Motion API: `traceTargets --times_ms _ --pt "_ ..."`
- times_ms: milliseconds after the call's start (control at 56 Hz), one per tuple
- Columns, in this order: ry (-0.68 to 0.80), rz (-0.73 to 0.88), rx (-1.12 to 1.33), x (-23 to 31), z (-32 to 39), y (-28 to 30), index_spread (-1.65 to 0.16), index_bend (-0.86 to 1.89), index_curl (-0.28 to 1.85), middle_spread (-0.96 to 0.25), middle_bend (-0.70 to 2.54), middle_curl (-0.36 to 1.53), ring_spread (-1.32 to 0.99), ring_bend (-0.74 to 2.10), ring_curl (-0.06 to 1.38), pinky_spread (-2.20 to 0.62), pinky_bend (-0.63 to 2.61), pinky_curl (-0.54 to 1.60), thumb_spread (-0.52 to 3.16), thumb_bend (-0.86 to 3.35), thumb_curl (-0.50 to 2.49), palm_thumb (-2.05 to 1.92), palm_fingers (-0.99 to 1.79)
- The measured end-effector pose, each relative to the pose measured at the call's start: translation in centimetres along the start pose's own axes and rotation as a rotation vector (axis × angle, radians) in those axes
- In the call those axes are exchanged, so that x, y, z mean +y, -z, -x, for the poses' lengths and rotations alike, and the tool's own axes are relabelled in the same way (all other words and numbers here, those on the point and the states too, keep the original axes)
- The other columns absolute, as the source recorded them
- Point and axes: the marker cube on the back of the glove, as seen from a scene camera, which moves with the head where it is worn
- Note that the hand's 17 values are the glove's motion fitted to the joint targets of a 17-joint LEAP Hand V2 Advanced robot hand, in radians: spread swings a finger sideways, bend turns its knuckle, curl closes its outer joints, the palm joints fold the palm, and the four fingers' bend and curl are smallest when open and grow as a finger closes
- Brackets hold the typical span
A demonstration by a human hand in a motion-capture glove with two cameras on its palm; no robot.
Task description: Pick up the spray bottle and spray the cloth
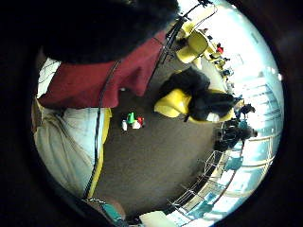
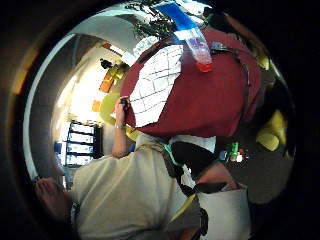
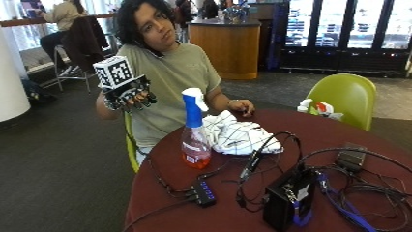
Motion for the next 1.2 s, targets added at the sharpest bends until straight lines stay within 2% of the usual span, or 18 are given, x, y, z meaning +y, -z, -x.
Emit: traceTargets --times_ms 143,303,411,518,625,732,785,910,1017,1107,1196 --pt "-0.019 -0.050 -0.218 -1.4 0.1 -1.1 -0.39 0.07 0.29 -0.06 0.18 0.33 -0.11 0.31 0.35 0.21 0.41 0.39 1.02 -0.03 0.38 0.50 0.31" --pt "-0.071 -0.249 -0.435 -5.2 1.3 -1.9 -0.38 0.08 0.22 -0.03 0.20 0.33 -0.09 0.37 0.36 0.21 0.46 0.39 1.02 -0.02 0.38 0.55 0.26" --pt "-0.188 -0.344 -0.559 -9.8 2.9 -2.9 -0.36 0.10 0.21 0.00 0.22 0.34 -0.07 0.39 0.36 0.21 0.46 0.38 1.02 -0.01 0.38 0.59 0.27" --pt "-0.088 -0.325 -0.759 -12.3 3.1 -3.8 -0.34 0.13 0.21 0.01 0.22 0.34 -0.06 0.37 0.35 0.21 0.46 0.38 1.01 -0.02 0.38 0.63 0.28" --pt "-0.110 -0.462 -0.934 -16.1 3.1 -4.7 -0.32 0.15 0.22 0.03 0.20 0.34 -0.05 0.35 0.34 0.21 0.45 0.37 0.98 -0.02 0.39 0.67 0.29" --pt "-0.110 -0.453 -1.028 -18.4 2.8 -5.5 -0.30 0.14 0.23 0.04 0.21 0.34 -0.04 0.34 0.33 0.20 0.43 0.37 0.95 -0.02 0.39 0.71 0.30" --pt "-0.148 -0.498 -1.080 -20.1 2.9 -5.7 -0.30 0.15 0.23 0.04 0.23 0.35 -0.04 0.33 0.33 0.19 0.40 0.36 0.94 -0.02 0.40 0.73 0.32" --pt "-0.169 -0.594 -1.085 -22.8 2.7 -5.8 -0.29 0.12 0.23 0.04 0.25 0.36 -0.03 0.33 0.33 0.17 0.37 0.35 0.92 -0.03 0.40 0.75 0.33" --pt "-0.253 -0.737 -1.016 -25.6 1.8 -6.0 -0.28 0.09 0.21 0.04 0.25 0.36 -0.04 0.39 0.34 0.15 0.36 0.35 0.90 -0.04 0.39 0.74 0.37" --pt "-0.163 -0.646 -0.986 -24.9 1.7 -6.9 -0.28 0.08 0.20 0.02 0.22 0.35 -0.07 0.48 0.36 0.11 0.38 0.35 0.90 -0.05 0.38 0.69 0.43" --pt "-0.229 -0.660 -0.956 -26.7 1.2 -6.8 -0.29 0.08 0.18 0.01 0.21 0.35 -0.09 0.53 0.37 0.08 0.39 0.36 0.90 -0.04 0.38 0.67 0.46"
